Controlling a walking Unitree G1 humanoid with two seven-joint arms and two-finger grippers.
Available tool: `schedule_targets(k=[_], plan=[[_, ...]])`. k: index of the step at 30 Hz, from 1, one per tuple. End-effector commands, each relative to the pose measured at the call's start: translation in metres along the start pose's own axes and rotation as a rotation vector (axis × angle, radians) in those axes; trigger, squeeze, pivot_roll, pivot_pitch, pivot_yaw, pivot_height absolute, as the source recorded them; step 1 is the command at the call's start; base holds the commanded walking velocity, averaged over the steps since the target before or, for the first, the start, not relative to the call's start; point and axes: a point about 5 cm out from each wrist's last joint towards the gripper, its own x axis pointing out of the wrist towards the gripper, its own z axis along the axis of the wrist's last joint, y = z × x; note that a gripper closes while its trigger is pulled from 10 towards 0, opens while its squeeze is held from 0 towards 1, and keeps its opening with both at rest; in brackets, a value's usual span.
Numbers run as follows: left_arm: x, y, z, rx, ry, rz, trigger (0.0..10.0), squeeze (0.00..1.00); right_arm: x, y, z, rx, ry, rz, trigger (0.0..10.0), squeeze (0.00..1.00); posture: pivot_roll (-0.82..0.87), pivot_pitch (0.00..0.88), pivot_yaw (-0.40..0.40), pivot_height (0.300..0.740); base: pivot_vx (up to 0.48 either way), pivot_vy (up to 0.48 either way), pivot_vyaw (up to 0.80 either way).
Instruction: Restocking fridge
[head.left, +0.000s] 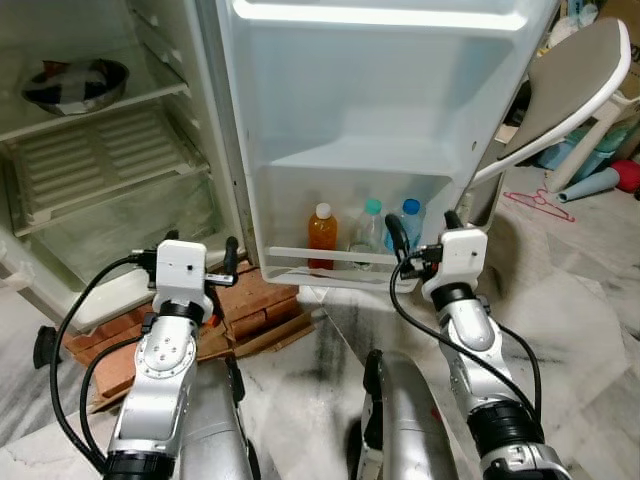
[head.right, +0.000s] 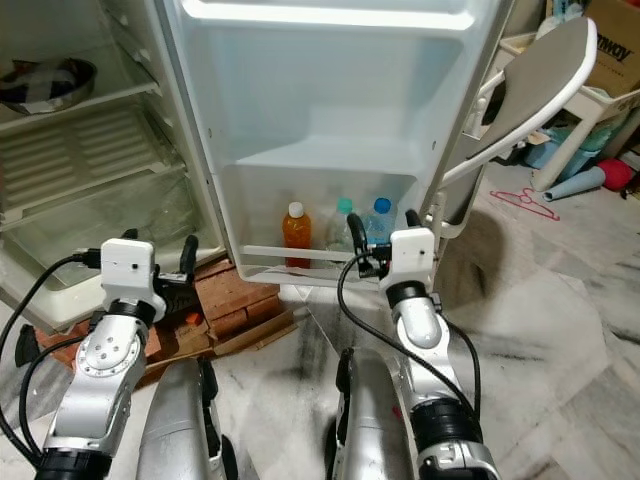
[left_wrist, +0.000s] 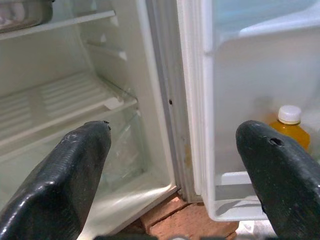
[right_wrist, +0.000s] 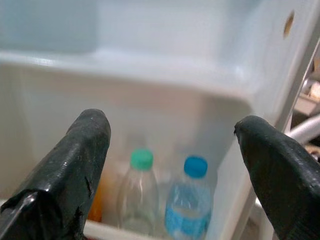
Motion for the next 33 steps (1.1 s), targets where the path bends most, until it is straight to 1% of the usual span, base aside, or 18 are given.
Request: schedule_targets(k=[1,6,9,11,12,14,15,18,23,33], plan=[[-0.006,0.001,-0.005,0.011,0.021,-0.002,10.0,0.00,-0.003,-0.002,0.001,0.011,0.013,-0.021,10.0,0.00,0.08,0.018,-0.020,0.601,0.000,0.000,0.00],[-0.019,0.005,-0.014,0.013,0.057,0.016,10.0,0.00,-0.012,0.000,0.000,0.036,0.033,-0.051,10.0,0.00,0.08,0.025,-0.025,0.626,0.000,0.000,0.00],[-0.023,0.009,-0.017,0.018,0.071,0.030,10.0,0.00,-0.016,-0.001,-0.001,0.056,0.049,-0.077,10.0,0.00,0.07,0.040,-0.024,0.641,0.000,0.000,0.00],[-0.020,0.010,-0.015,0.011,0.064,0.054,10.0,0.00,-0.017,0.000,0.000,0.078,0.069,-0.080,10.0,0.00,0.07,0.048,-0.031,0.656,0.000,0.000,0.00],[-0.020,0.010,-0.015,0.011,0.064,0.054,10.0,0.00,-0.017,0.000,0.000,0.078,0.069,-0.080,10.0,0.00,0.07,0.048,-0.031,0.656,0.000,0.000,0.00],[-0.017,0.008,-0.011,0.017,0.045,0.053,10.0,0.00,-0.013,0.002,0.003,0.072,0.068,-0.060,10.0,0.00,0.08,0.054,-0.034,0.676,0.000,0.000,0.00],[-0.017,0.008,-0.011,0.017,0.045,0.053,10.0,0.00,-0.013,0.002,0.003,0.072,0.068,-0.060,10.0,0.00,0.08,0.054,-0.034,0.676,0.000,0.000,0.00],[-0.018,0.005,-0.011,0.006,0.047,0.052,10.0,0.00,-0.009,-0.002,0.004,0.073,0.074,-0.075,10.0,0.00,0.07,0.066,-0.039,0.696,0.000,0.000,0.00],[-0.023,0.002,-0.015,-0.010,0.063,0.062,10.0,0.00,-0.010,-0.008,0.008,0.085,0.087,-0.096,10.0,0.00,0.06,0.071,-0.048,0.736,0.000,0.000,0.00],[-0.020,0.000,-0.013,-0.005,0.065,0.044,10.0,0.00,-0.016,-0.012,0.003,0.084,0.134,-0.099,10.0,0.00,0.06,0.083,-0.050,0.740,0.000,0.000,0.00]])
